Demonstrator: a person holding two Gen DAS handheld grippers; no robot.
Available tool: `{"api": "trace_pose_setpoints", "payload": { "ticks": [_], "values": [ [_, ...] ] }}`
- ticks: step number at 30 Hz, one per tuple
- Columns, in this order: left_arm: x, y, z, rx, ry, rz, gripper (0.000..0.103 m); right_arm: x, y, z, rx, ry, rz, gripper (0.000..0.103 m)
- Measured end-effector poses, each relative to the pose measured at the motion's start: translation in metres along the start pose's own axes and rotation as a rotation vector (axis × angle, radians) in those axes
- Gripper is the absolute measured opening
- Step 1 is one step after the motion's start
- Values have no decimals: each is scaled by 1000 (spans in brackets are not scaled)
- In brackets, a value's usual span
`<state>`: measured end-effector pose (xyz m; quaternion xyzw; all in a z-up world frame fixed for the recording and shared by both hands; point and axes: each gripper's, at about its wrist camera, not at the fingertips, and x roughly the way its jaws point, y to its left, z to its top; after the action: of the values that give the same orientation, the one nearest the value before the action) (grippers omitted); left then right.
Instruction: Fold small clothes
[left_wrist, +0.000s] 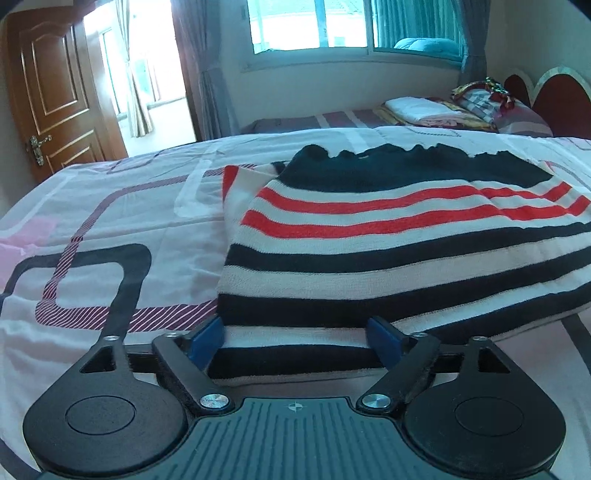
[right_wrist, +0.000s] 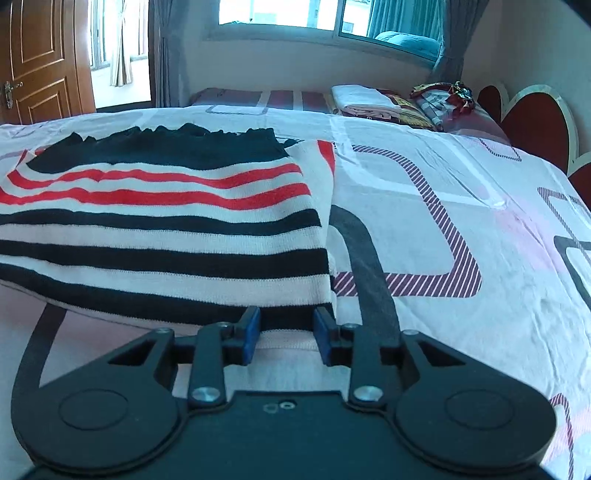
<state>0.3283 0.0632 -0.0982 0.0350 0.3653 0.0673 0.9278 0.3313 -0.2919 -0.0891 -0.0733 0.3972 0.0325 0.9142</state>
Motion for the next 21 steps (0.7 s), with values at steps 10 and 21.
{"api": "trace_pose_setpoints", "payload": {
  "ticks": [10, 21],
  "values": [
    [-34, 59, -23, -313, -8, -86, 98, -37, -14, 6, 101, -61, 44, 45],
    [-24, 65, -63, -757, -37, -312, 87, -76, -8, -1, 305, -108, 260, 6]
  ]
}}
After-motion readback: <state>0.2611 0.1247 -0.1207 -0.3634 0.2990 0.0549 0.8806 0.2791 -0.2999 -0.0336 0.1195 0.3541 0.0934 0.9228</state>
